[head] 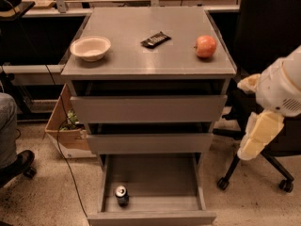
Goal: Pick pepsi can from bottom drawer and place on counter
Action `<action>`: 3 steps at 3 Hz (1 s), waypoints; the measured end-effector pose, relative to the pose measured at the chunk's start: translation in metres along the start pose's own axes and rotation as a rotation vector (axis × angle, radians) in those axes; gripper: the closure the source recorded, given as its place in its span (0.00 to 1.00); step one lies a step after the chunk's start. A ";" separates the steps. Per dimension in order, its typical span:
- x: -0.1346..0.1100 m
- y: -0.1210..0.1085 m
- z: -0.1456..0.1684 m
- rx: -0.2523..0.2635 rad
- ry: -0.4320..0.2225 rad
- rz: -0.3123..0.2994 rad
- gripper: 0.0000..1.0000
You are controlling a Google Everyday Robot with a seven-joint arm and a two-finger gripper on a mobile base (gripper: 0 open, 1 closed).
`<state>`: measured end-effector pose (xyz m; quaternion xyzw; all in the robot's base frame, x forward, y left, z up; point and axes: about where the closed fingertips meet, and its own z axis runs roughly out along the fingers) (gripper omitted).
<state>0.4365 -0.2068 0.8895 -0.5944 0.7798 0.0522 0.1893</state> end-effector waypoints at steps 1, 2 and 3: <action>0.003 0.015 0.088 -0.081 -0.139 0.034 0.00; -0.016 0.025 0.165 -0.122 -0.258 0.041 0.00; -0.039 0.033 0.233 -0.146 -0.341 0.079 0.00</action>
Offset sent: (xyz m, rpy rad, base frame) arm 0.0480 0.1238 -0.2277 0.4395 0.0037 0.0511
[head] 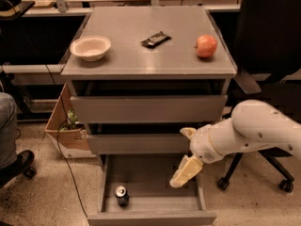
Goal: Pick pepsi can from bottom drawer and place on counter
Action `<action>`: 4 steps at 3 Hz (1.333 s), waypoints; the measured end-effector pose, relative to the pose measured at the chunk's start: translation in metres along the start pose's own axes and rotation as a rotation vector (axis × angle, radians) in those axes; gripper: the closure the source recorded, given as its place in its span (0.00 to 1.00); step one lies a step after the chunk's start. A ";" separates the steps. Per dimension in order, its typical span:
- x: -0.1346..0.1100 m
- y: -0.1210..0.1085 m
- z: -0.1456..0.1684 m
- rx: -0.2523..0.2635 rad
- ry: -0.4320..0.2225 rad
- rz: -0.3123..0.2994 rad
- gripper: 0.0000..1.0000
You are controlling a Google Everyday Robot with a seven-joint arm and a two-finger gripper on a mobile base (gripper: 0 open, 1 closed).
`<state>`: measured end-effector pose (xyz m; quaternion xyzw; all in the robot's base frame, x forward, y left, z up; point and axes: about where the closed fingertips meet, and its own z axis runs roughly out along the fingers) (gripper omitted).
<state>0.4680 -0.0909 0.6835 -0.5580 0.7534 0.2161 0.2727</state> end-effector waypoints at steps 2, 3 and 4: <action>0.000 -0.010 0.005 0.037 -0.014 0.006 0.00; 0.011 -0.018 0.028 0.039 -0.076 0.045 0.00; 0.032 -0.045 0.102 0.037 -0.231 0.107 0.00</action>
Offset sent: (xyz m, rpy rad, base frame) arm 0.0119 -0.0003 -0.0032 0.0051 -0.0305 -0.0311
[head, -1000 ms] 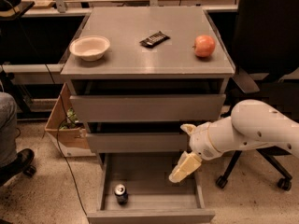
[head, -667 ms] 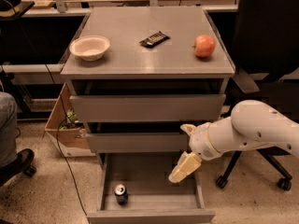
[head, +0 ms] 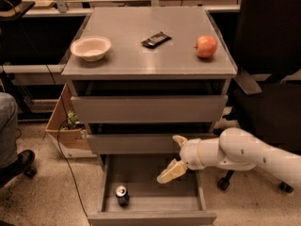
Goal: Pick pepsi can from bottom drawer and place on counter
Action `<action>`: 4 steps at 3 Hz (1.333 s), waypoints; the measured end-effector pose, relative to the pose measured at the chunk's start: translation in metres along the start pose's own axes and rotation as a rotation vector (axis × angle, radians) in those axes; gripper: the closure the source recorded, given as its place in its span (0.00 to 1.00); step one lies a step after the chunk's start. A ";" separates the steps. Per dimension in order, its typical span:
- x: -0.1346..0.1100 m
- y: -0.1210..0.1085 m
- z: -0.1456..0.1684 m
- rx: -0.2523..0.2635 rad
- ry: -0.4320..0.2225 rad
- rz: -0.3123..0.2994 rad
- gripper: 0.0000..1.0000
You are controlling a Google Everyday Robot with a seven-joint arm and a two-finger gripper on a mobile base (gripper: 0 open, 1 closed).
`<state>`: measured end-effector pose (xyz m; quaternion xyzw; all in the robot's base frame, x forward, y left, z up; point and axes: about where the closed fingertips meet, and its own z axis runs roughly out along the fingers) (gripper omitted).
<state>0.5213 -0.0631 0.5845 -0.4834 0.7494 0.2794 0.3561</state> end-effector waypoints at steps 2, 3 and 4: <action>0.057 -0.009 0.120 -0.050 -0.152 0.035 0.00; 0.088 -0.001 0.164 -0.052 -0.113 0.036 0.00; 0.113 -0.007 0.203 0.018 -0.043 0.037 0.00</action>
Offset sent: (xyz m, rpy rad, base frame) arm 0.0291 0.0832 -0.1760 0.2197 0.0266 0.0169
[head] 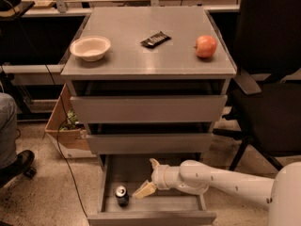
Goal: Pick pepsi can from bottom drawer and place on counter
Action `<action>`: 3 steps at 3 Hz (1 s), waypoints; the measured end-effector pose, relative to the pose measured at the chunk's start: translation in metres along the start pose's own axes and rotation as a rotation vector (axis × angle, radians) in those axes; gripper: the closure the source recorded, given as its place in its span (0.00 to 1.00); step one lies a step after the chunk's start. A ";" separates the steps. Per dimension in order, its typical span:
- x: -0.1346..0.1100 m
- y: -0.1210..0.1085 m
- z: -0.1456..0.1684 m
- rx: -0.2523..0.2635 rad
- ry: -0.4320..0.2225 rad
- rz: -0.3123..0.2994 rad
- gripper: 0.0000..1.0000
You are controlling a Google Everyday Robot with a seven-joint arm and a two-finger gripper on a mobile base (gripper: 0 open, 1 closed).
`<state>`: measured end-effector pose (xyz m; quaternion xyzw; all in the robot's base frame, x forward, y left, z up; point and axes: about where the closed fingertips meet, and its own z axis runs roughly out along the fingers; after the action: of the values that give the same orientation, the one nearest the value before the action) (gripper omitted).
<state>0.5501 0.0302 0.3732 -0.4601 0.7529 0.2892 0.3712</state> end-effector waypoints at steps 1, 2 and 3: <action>0.000 0.000 0.000 0.000 0.000 0.000 0.00; 0.020 -0.003 0.024 -0.003 0.011 0.040 0.00; 0.042 -0.006 0.050 0.002 0.042 0.060 0.00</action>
Offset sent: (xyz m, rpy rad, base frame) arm 0.0059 0.0117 -0.0452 0.0254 0.0652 -0.0374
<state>0.5575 0.0467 0.3107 -0.4431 0.7743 0.2898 0.3467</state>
